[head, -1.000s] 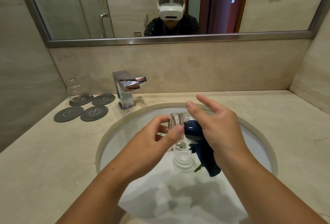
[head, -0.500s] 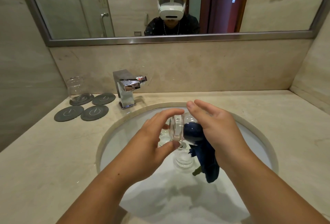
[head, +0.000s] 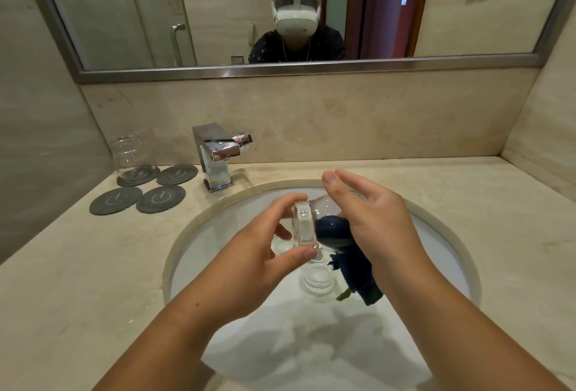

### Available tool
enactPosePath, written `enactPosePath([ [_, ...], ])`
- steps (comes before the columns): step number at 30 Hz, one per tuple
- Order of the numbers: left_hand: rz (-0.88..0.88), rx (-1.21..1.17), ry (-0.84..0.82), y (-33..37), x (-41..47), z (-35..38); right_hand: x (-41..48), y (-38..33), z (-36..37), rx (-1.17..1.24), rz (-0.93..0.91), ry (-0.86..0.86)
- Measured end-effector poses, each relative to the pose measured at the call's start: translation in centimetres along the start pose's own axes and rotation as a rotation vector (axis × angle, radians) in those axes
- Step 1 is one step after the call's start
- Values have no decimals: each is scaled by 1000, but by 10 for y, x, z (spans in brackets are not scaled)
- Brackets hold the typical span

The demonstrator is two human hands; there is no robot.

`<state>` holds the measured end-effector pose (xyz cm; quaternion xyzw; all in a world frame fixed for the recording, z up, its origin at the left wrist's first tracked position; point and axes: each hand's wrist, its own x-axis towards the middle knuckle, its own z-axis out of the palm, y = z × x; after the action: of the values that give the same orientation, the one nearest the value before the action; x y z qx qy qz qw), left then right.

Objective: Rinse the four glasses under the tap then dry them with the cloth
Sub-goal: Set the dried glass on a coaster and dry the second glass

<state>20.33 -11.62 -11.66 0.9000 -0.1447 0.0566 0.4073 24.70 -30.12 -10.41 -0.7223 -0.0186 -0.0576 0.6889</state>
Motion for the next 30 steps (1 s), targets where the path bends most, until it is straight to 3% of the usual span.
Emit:
enactPosePath([
  [4, 68, 85, 49, 0, 0, 1, 0, 0, 2, 9, 29, 18],
  [10, -61, -197, 63, -2, 5, 5, -2, -1, 1, 56, -13, 73],
  [20, 6, -106, 62, -4, 3, -1, 2, -1, 1, 105, 68, 19],
  [30, -45, -314, 88, -7, 6, -1, 0, -4, -3, 177, 135, 79],
])
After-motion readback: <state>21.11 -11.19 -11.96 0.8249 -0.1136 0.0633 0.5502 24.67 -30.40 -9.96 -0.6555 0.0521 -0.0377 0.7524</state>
